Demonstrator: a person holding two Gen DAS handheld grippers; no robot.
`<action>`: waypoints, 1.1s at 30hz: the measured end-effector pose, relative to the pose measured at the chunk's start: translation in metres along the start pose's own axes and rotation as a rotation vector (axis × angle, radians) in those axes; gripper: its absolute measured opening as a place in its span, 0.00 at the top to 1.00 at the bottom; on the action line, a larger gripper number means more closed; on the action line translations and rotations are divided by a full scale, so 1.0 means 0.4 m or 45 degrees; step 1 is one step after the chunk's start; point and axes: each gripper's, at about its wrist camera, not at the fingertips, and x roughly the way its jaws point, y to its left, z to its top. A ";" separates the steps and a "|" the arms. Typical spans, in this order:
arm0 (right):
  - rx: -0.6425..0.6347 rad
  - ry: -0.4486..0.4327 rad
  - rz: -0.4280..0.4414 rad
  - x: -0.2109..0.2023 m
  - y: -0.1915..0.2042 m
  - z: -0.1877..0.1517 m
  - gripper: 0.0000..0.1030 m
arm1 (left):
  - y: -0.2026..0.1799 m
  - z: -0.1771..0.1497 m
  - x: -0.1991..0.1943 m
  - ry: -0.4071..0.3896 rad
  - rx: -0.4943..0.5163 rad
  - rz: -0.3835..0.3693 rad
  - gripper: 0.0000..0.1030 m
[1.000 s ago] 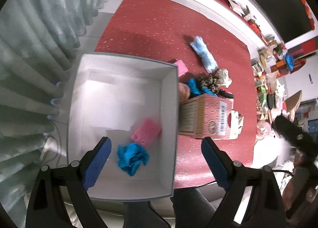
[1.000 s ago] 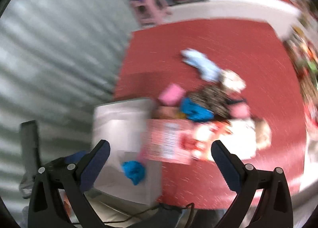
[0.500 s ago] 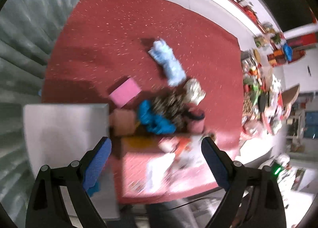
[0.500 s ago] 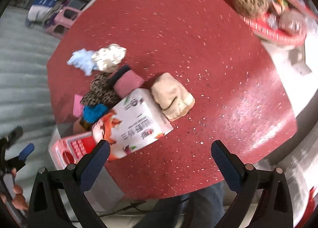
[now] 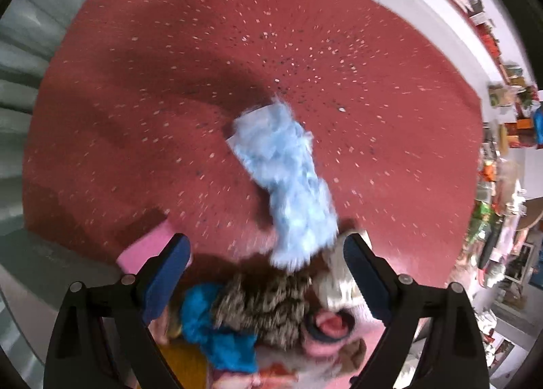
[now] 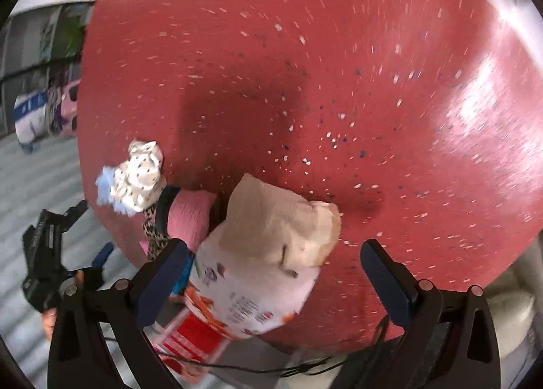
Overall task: Organize soft objects
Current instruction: 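Grasp the light-blue fluffy toy with the left tool while the right tool grasps the beige sock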
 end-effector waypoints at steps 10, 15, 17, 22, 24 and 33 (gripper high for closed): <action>0.218 0.121 0.068 0.092 -0.019 0.033 0.01 | -0.026 0.071 0.130 0.012 -0.032 0.123 0.09; 0.180 0.176 0.018 0.118 -0.006 0.031 0.17 | -0.046 0.064 0.163 0.048 0.020 0.195 0.09; 0.182 0.184 0.003 0.121 -0.012 0.029 0.29 | -0.050 0.058 0.173 0.074 0.016 0.196 0.09; 0.150 0.180 -0.009 0.106 -0.025 0.034 0.55 | -0.074 0.054 0.179 0.070 0.071 0.202 0.29; 0.135 0.180 -0.004 0.099 -0.026 0.031 0.62 | -0.102 0.055 0.173 0.039 0.126 0.207 0.56; 0.078 0.127 0.019 0.030 -0.041 0.032 0.70 | -0.131 0.027 0.096 -0.014 0.214 0.119 0.68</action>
